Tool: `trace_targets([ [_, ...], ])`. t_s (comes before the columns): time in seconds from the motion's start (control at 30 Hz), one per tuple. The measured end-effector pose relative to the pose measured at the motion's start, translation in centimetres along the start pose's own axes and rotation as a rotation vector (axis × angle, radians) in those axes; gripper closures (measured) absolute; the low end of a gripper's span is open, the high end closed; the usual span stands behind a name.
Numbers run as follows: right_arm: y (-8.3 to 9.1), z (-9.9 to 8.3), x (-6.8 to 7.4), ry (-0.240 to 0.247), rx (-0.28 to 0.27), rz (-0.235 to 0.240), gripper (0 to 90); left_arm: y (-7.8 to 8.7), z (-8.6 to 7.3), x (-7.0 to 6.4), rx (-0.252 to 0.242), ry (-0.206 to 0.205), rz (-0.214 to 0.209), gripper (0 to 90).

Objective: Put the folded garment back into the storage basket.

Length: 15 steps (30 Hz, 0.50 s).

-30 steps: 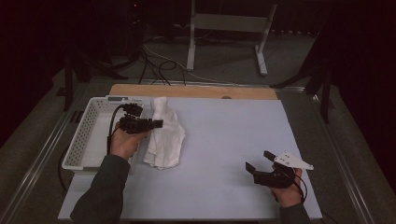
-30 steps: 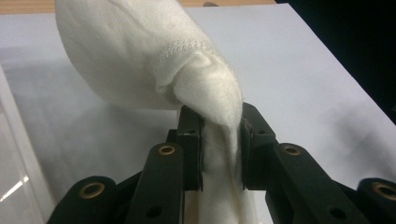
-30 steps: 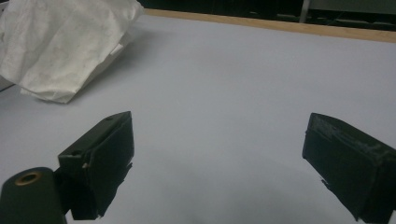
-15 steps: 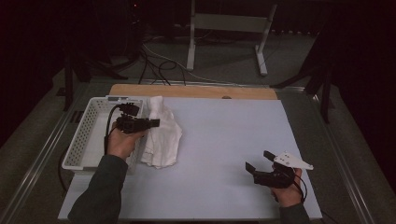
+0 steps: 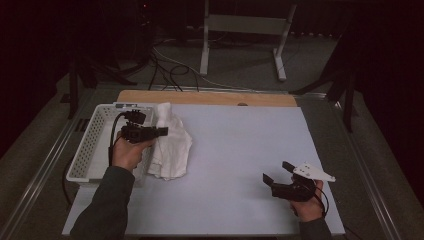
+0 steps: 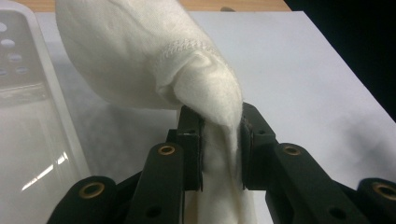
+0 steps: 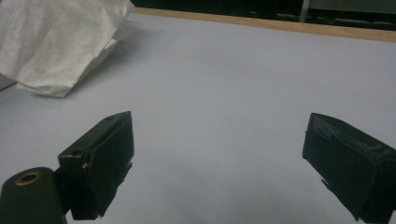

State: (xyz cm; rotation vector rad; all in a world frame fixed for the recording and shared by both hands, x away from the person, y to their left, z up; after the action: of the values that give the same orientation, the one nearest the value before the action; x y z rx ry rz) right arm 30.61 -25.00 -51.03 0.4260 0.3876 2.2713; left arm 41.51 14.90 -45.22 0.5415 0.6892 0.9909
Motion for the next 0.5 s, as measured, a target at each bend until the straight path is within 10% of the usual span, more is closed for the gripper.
trace_targets([
  [0.5, -0.15, -0.03, 0.06, -0.002, 0.002, 0.001, 9.1, 0.8, 0.21, 0.78, -0.009, 0.041, 0.019, 74.6],
])
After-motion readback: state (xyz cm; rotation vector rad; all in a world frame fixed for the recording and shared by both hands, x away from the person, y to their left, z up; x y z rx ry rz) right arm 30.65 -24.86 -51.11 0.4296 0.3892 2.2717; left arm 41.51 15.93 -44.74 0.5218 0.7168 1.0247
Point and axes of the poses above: each handheld gripper's, and its own axes: y roughly backward along the jaws, z roughly out of its top, x roughly to its left, the point moved 7 cm from there along -y, roughly forward along the jaws, and after that the axes turned 9 degrees about z, right-handed, at the moved point
